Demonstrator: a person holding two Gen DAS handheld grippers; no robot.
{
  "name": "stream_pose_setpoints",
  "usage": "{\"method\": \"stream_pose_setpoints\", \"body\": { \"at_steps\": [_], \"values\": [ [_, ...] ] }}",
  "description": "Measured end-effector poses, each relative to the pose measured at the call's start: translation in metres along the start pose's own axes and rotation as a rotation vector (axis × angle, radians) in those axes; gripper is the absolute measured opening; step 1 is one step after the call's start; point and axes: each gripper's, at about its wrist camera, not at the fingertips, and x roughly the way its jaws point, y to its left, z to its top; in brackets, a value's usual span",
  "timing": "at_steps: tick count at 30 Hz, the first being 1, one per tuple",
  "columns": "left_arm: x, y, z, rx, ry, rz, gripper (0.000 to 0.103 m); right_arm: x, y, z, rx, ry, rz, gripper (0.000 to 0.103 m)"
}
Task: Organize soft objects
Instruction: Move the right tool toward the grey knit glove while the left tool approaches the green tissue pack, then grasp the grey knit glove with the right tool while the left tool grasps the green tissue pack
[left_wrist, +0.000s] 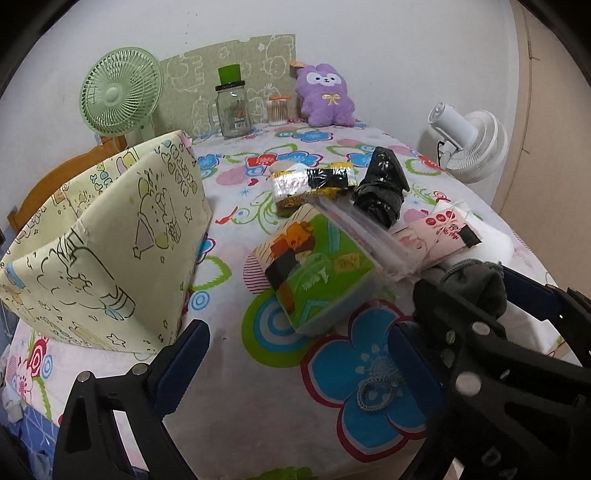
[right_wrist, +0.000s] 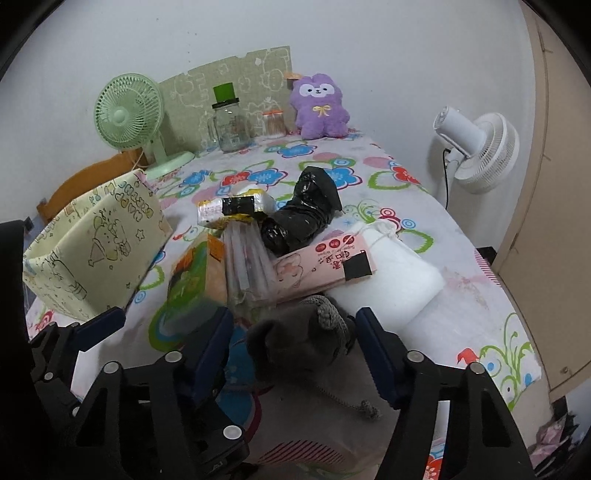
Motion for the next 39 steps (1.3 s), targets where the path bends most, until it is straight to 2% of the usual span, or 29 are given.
{"method": "stream_pose_setpoints", "body": {
  "at_steps": [4,8,22,28,39],
  "values": [
    [0.0,0.0,0.002,-0.004,0.002,-0.004,0.098,0.002,-0.001,0.001,0.001,0.008,0.005,0.057],
    [0.001,0.001,0.006,-0.012,-0.001,-0.014,0.098,0.001,-0.002,0.004,0.012,0.001,0.014,0.053],
    [0.003,0.002,0.033,-0.082,-0.014,-0.04,0.098,-0.01,-0.004,0.032,0.005,-0.066,-0.001,0.052],
    [0.011,0.004,0.043,-0.111,0.0,0.008,0.098,-0.002,-0.005,0.041,0.011,-0.066,0.001,0.052],
    [0.031,0.006,0.041,-0.137,0.055,0.02,0.098,0.017,-0.001,0.047,0.004,-0.036,0.0,0.052]
  ]
}}
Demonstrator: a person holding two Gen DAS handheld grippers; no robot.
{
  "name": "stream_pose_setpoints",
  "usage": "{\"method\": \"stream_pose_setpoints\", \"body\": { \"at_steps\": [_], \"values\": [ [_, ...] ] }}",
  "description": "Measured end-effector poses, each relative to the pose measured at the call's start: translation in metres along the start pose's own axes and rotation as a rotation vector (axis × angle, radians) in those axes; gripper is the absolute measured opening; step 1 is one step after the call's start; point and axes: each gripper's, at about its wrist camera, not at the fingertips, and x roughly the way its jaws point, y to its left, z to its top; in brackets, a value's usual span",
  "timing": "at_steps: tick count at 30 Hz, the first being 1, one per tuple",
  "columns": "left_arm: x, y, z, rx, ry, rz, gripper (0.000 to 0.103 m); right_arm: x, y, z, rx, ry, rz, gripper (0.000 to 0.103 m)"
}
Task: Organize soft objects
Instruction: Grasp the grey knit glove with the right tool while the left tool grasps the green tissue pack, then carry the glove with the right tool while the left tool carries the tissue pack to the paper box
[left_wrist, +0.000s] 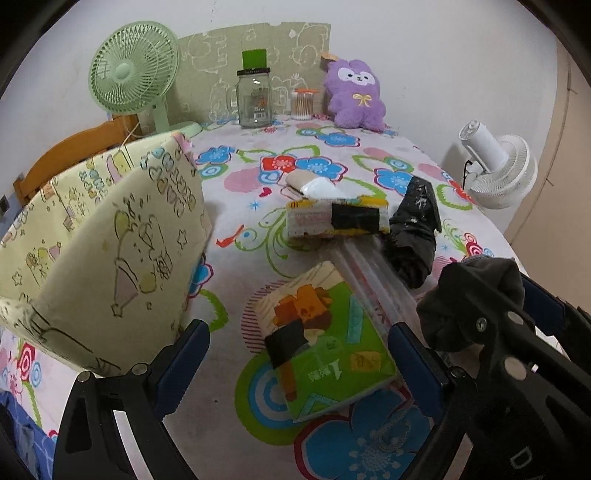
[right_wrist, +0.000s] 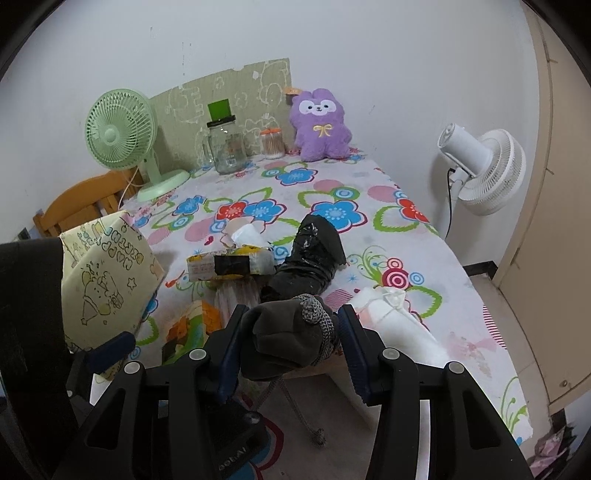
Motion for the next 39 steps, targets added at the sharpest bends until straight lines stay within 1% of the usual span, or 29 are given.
{"method": "stream_pose_setpoints", "body": {
  "at_steps": [2,4,7,9,15,28,39],
  "values": [
    [0.002,0.001,-0.002,-0.017,0.012,-0.006,0.097,0.003,0.0,0.0,0.0,0.007,-0.001,0.052],
    [0.003,0.003,-0.004,-0.034,0.022,-0.021,0.094,0.005,0.0,-0.001,-0.001,0.01,-0.002,0.052],
    [0.002,0.004,-0.006,-0.044,0.027,-0.057,0.084,0.006,0.001,-0.001,-0.004,0.011,-0.001,0.052],
    [-0.001,0.002,-0.007,-0.038,0.028,-0.088,0.072,0.006,0.002,-0.001,-0.007,0.012,-0.002,0.052],
    [-0.004,0.0,-0.007,-0.027,0.024,-0.1,0.067,0.004,0.002,-0.003,0.0,0.012,-0.003,0.052],
    [-0.02,0.0,-0.004,-0.005,-0.008,-0.097,0.065,-0.01,0.003,-0.001,0.005,-0.017,0.004,0.052],
    [-0.048,-0.003,0.006,0.026,-0.073,-0.076,0.064,-0.036,0.006,0.01,0.002,-0.068,0.005,0.052]
  ]
}}
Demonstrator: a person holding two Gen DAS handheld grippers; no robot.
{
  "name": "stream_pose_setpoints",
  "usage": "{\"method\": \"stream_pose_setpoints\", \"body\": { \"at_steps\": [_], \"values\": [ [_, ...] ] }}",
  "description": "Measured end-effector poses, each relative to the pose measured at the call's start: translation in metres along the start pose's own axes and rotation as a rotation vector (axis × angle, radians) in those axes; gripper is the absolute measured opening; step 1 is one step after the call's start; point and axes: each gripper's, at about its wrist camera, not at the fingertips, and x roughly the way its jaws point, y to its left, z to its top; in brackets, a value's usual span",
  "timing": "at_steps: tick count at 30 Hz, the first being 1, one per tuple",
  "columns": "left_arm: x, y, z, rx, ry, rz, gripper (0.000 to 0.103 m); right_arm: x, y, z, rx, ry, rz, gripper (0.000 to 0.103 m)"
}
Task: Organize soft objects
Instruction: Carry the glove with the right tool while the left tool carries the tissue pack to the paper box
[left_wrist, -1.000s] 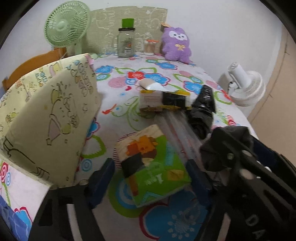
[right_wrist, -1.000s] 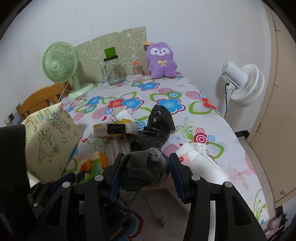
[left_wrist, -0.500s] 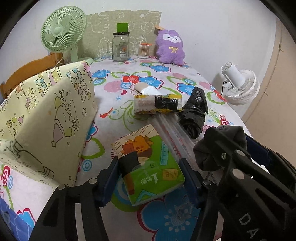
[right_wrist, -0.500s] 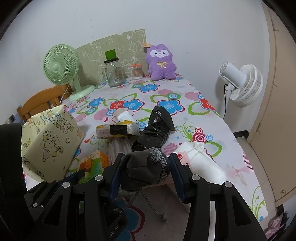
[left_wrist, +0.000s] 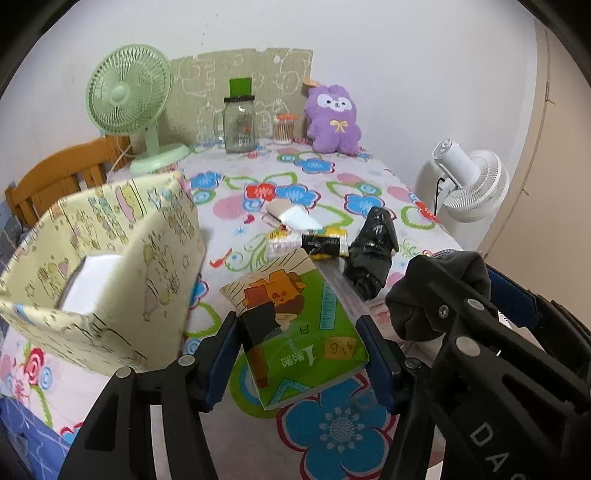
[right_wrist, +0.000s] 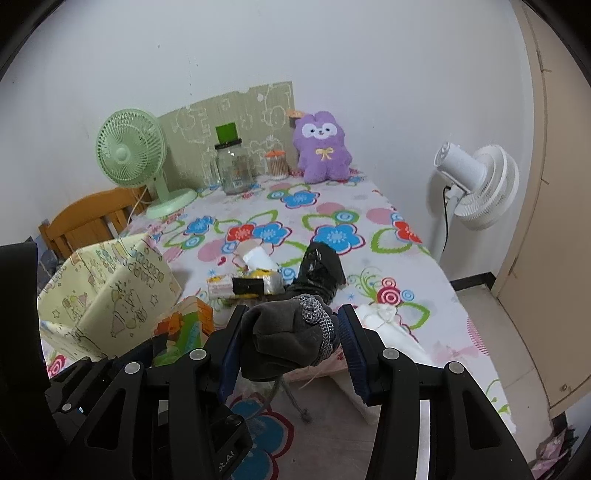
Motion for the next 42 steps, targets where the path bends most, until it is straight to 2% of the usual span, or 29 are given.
{"method": "stream_pose_setpoints", "body": {
  "at_steps": [11,21,42],
  "values": [
    [-0.029,-0.002,0.019,0.035,-0.055,0.01,0.064,-0.026,0.006,0.021,0.0,-0.043,-0.006,0.052],
    [-0.047,0.006,0.037,0.058,-0.083,0.025,0.064,-0.038,0.019,0.039,-0.008,-0.044,-0.008,0.052],
    [-0.057,0.061,0.066,0.053,-0.097,0.077,0.064,-0.026,0.079,0.071,-0.068,-0.012,0.035,0.052]
  ]
}}
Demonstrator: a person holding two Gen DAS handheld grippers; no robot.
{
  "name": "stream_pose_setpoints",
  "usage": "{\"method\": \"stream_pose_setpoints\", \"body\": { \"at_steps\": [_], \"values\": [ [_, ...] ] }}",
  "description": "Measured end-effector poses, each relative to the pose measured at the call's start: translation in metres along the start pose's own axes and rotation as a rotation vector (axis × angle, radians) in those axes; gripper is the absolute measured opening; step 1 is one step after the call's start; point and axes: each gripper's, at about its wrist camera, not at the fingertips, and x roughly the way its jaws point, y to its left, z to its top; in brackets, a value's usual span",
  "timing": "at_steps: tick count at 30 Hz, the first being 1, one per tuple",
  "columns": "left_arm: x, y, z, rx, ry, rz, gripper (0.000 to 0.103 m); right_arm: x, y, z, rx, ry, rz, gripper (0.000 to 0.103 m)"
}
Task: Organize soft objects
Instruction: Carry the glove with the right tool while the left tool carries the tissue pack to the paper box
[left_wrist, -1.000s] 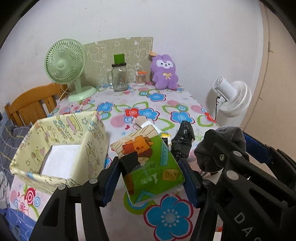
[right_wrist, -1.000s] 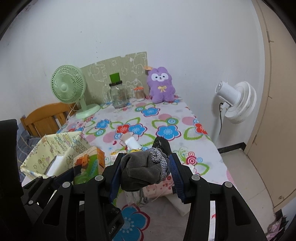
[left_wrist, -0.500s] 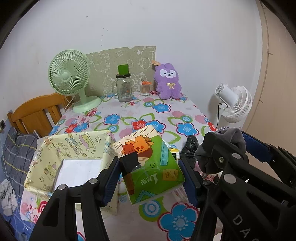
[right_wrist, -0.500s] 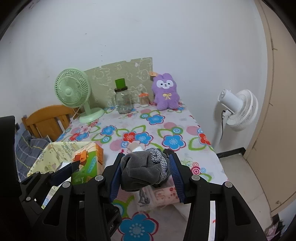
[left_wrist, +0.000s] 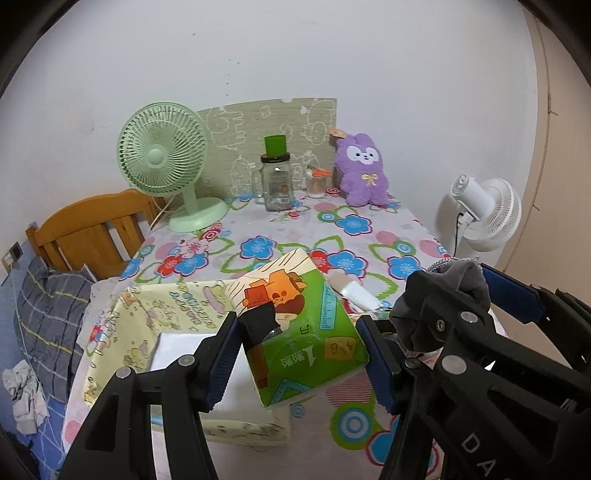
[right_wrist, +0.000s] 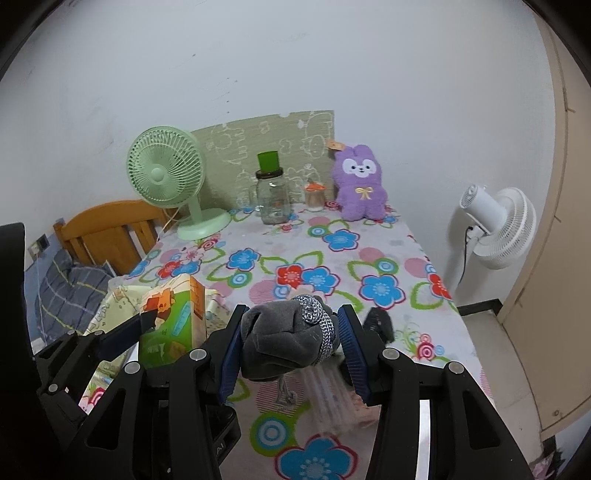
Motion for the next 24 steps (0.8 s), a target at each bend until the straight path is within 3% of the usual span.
{"method": "stream_pose_setpoints", "body": {
  "at_steps": [24],
  "values": [
    [0.02,0.084,0.003,-0.032,0.041,0.063,0.065,0.045,0.08,0.015,-0.073,0.053,0.104,0.052]
  ]
}}
